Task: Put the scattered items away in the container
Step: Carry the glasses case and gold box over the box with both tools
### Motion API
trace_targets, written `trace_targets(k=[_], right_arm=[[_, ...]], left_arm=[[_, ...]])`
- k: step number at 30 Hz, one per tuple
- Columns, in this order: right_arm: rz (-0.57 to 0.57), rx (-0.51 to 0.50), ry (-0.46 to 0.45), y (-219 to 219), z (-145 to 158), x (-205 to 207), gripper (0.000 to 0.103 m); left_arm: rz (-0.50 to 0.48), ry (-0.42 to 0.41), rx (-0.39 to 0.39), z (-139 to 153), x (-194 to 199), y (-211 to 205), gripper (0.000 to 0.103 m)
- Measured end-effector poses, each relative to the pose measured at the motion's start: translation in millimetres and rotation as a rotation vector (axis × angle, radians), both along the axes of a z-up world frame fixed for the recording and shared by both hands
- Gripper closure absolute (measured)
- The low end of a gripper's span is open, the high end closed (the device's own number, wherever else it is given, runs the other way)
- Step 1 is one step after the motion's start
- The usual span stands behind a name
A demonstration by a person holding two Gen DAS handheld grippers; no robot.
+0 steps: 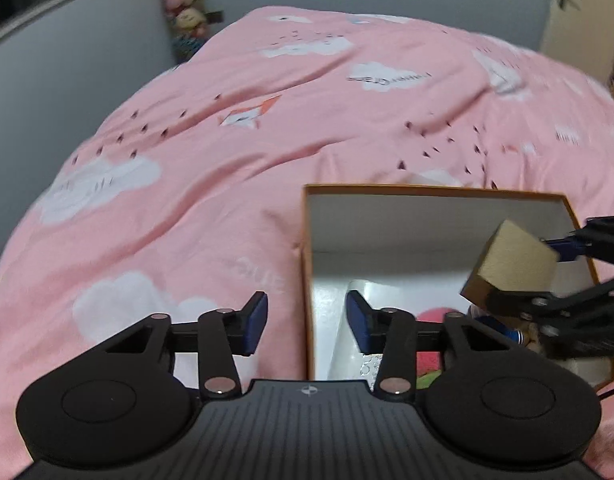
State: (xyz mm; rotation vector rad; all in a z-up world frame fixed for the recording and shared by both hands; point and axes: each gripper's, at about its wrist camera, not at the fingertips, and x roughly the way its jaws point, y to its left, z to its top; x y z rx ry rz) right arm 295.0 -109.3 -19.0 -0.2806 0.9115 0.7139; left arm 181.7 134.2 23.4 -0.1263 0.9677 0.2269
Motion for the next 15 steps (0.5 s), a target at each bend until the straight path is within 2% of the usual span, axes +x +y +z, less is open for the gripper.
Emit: trace_targets(k=[3,6,15], right_arm=[[0.018,-0.058,0.025,16,-17,17,0.034],[0.027,-0.086,0.045,28,-29,26,0.035],[0.08,-0.134,0.077,58,-50,35,0.036]], left_arm=[[0.056,0.017,-0.073,-8,-6,16,0.06],[0.068,0.018,-0.157,-14,-16,23,0.06],[0.07,0.041,-0.239,-42,-17,27,0.07]])
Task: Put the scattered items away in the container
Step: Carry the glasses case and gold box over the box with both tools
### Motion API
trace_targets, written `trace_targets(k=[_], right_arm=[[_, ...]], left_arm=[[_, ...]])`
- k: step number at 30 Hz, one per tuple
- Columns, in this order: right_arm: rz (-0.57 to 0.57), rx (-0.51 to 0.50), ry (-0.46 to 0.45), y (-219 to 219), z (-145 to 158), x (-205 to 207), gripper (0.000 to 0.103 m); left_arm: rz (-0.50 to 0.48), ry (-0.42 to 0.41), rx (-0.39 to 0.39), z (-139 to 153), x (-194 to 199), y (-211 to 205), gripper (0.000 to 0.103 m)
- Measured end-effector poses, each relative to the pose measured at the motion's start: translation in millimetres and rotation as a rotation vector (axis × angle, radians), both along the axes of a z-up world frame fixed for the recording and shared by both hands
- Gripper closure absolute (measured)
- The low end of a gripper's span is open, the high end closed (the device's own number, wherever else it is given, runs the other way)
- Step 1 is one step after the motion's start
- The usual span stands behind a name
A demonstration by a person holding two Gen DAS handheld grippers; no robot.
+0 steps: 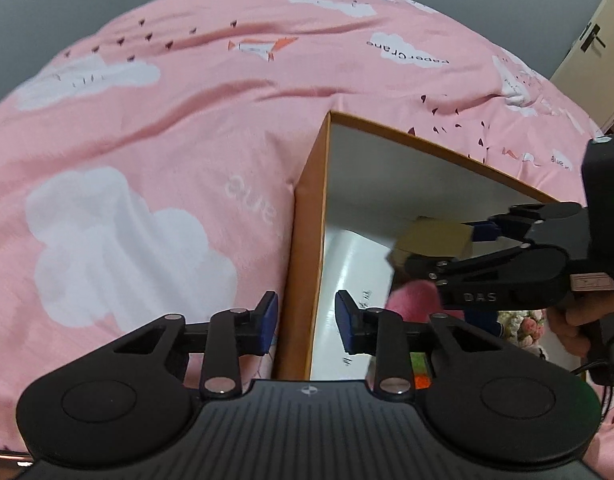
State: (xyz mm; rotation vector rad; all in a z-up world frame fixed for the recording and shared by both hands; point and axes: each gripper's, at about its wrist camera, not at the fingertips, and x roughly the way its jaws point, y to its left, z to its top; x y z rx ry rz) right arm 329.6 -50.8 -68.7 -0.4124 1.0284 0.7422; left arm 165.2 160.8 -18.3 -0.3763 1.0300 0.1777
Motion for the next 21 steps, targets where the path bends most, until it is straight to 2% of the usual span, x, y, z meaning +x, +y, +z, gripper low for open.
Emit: trace_targets(k=[3,9,17,21], right_arm=[[-0.006,0.043,0.056,6,-4,2,0.036],[-0.011,0.056,0.065,10,-5,3,0.035],[-0.053,0.046,0.15,-2,-14,0,0.034],[-0.053,0.003,0.139,1,-18,-8,0.033]], left_arm=[[0.005,0.001,-0.015,-5,-1,2,0.07],[0.001,0.01,-0.037,-11,-2,5,0.07],[-0.016,0.011,-0.047,-13,-2,1,0.07],[-0.009,0.018,-0.046,-15,-2,0,0.07]])
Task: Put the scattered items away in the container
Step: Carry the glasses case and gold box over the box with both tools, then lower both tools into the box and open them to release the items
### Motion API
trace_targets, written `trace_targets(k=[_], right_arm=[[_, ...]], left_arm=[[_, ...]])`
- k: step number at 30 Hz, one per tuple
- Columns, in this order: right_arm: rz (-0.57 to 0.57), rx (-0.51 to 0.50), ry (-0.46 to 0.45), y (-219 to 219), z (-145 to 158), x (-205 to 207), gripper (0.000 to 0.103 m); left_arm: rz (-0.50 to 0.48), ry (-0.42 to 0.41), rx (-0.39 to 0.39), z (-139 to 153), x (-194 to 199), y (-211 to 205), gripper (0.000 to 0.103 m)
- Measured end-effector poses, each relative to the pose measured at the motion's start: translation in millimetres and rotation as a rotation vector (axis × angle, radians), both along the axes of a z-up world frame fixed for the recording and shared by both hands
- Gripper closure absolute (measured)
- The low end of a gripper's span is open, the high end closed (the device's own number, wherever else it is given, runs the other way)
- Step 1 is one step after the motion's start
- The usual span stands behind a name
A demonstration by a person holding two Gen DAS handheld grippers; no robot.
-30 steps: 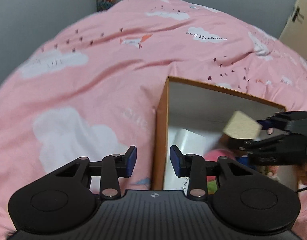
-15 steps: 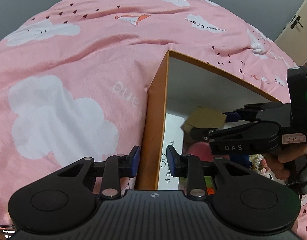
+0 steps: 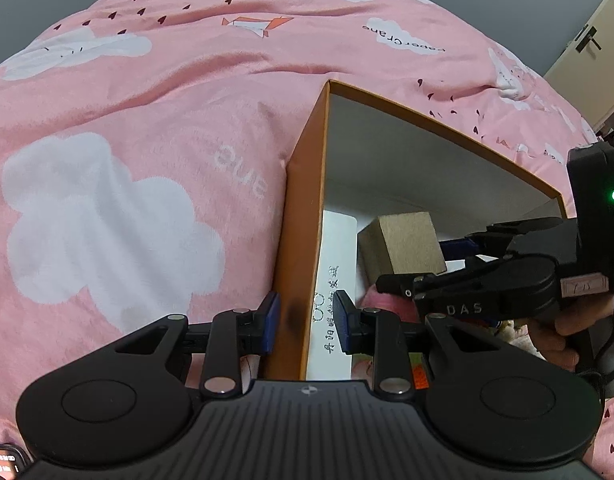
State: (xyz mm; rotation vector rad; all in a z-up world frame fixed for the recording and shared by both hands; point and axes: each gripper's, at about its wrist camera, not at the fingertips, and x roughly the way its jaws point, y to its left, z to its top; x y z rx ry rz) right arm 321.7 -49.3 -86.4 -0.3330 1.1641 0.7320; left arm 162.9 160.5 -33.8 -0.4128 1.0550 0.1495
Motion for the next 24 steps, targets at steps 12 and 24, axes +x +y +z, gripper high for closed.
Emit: trace_targets(k=[12,24], right_arm=[[-0.088,-0.011,-0.043,1,8,-8,0.037],[-0.267,0.175,-0.031,-5,32,12,0.039]], left_arm=[[0.021,0.002,0.023,-3,-1,-4,0.07],[0.019,0.0,0.012,-3,-1,-5,0.07]])
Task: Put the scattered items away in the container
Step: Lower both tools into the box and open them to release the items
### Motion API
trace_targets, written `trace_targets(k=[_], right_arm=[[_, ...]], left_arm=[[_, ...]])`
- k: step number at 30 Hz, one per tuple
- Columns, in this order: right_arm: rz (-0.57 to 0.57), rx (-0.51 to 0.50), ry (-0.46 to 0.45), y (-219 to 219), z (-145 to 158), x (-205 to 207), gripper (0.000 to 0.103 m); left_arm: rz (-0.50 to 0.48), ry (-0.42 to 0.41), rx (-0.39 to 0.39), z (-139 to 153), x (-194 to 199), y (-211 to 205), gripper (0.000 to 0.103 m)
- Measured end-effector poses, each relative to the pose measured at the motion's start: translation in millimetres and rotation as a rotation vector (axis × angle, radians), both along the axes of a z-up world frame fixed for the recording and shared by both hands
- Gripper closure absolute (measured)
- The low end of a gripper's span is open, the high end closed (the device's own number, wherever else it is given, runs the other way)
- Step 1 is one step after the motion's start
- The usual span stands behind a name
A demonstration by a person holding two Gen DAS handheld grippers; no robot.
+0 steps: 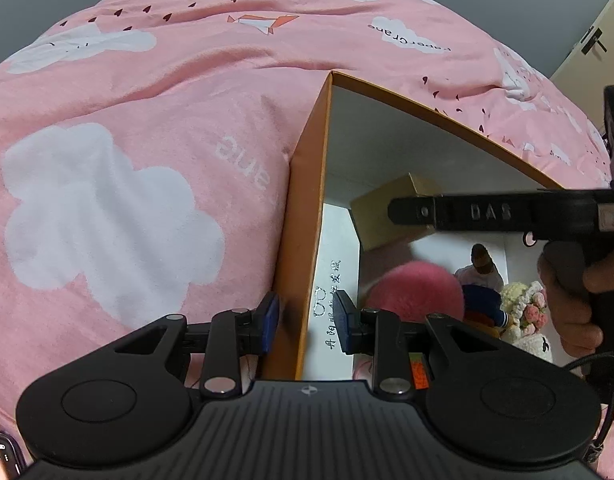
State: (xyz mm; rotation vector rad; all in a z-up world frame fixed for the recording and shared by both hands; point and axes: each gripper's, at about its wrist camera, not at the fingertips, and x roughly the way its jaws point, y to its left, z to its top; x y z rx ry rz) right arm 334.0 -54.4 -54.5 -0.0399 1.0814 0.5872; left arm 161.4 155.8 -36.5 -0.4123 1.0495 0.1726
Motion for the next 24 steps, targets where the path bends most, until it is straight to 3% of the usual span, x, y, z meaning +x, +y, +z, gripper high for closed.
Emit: trace_targets(k=[4,10,18,24], right_arm=[[-0.102,0.037,0.042,-6,-8,13,0.039],[-0.119,0.043,0.065,-8,-9,13,0.039],[-0.342,0.183,0.107,-18,-12,16,0.039],[-0.301,0.16,0.055,9,-11,8,0.039]], left_arm=[[-0.004,0.005,-0.002,-1,2,0,0.07],[-0.005,0.006,-0.005,-1,2,-2,0.07],[-0.003,0.007,-0.002,-2,3,-1,0.07],[0.017,0.008,0.004,-2,3,5,0.07]])
